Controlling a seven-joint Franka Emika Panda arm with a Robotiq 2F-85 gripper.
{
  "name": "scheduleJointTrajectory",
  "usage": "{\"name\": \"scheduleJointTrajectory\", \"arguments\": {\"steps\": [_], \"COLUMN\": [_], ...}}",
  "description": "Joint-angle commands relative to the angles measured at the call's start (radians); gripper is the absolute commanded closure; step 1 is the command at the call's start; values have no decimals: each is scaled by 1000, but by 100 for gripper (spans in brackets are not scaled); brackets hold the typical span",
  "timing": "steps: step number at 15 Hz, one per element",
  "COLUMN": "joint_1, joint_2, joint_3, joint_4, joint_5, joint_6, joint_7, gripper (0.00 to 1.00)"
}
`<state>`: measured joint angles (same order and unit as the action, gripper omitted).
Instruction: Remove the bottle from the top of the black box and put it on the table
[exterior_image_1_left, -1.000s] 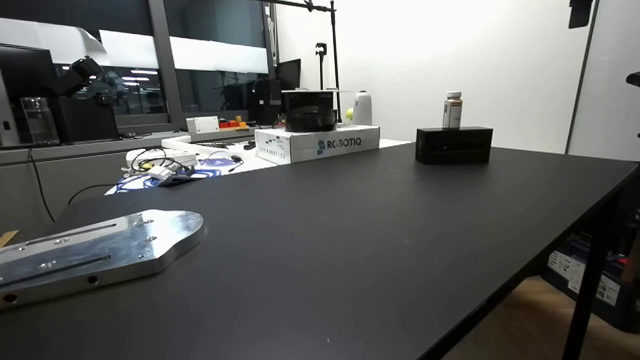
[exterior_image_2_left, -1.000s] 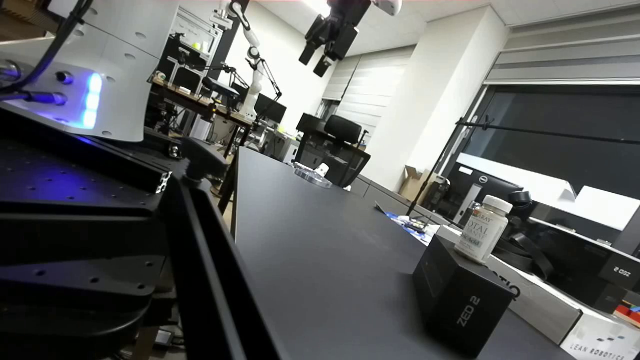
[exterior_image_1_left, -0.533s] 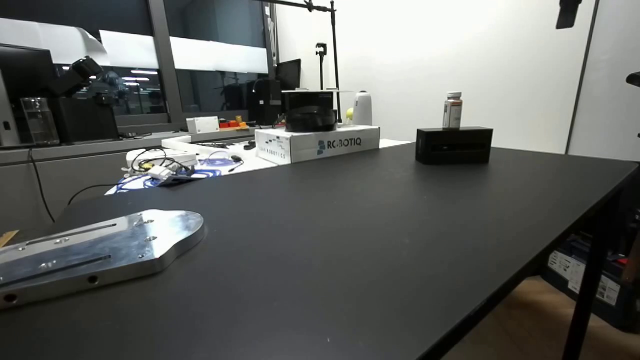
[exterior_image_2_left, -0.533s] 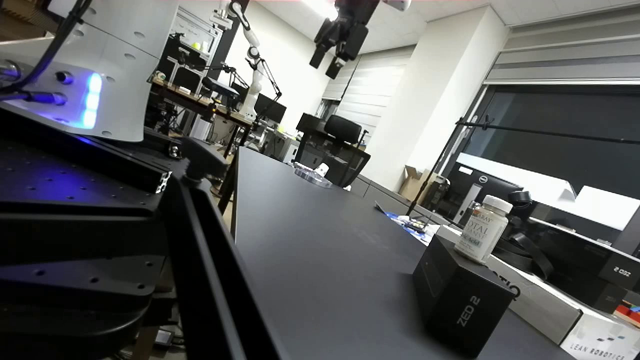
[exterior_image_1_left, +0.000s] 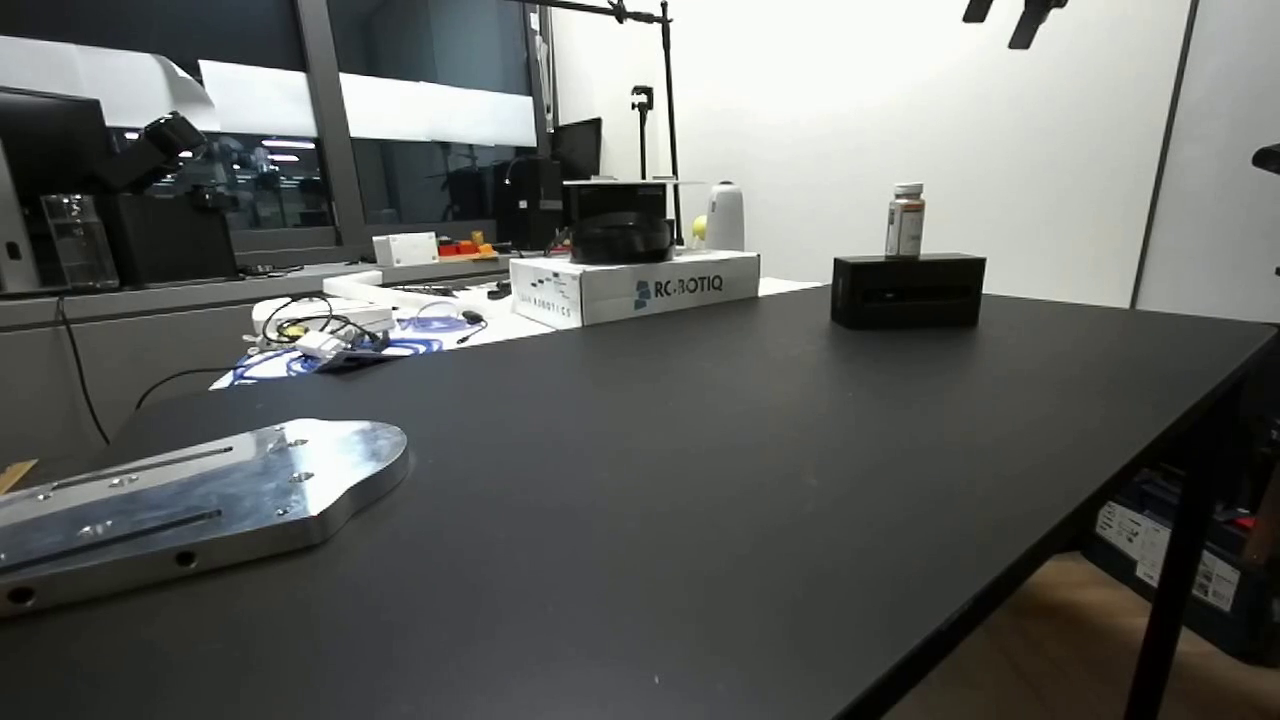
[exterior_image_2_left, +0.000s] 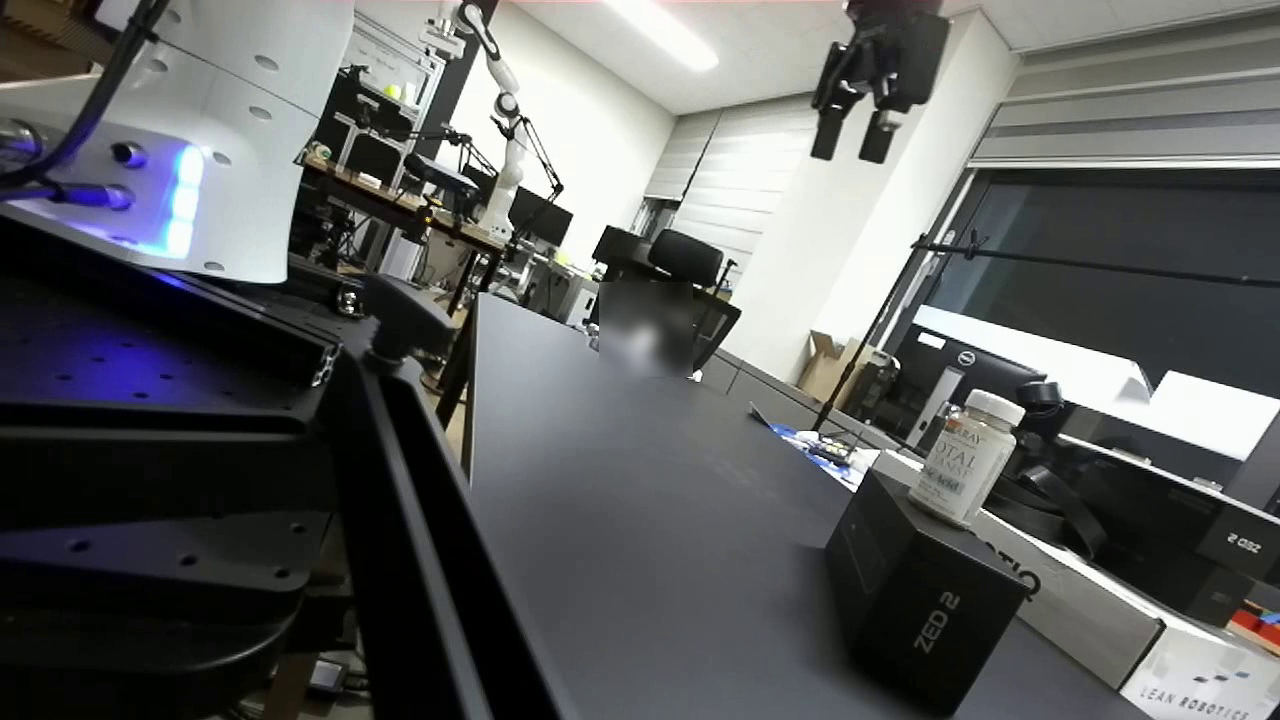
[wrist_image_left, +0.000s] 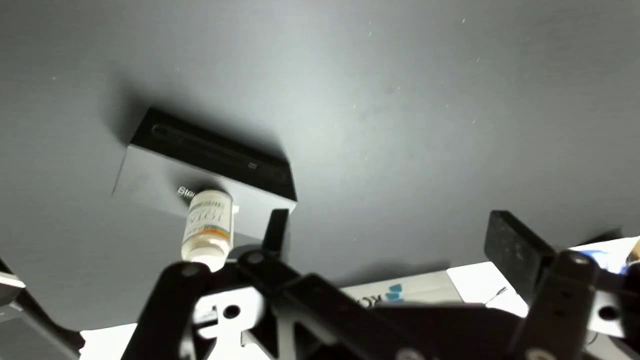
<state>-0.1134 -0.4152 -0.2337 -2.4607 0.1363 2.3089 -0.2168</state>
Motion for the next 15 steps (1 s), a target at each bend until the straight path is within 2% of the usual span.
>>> {"name": "scheduleJointTrajectory", "arguments": {"steps": [1, 4, 6, 8, 10, 15], "joint_1": [-33, -64, -81, -86, -88, -115], "joint_2": [215, 345, 419, 484, 542, 672], "joint_3": [19, 33, 34, 23, 12, 0], "joint_4": [225, 383, 495, 608, 706, 890], "joint_5": [-5, -46, -125, -208, -227, -161], "joint_6": [59, 67, -1, -129, -232, -339], "joint_7": [156, 309, 407, 478, 493, 427], "gripper": [0, 0, 0, 0, 0, 0]}}
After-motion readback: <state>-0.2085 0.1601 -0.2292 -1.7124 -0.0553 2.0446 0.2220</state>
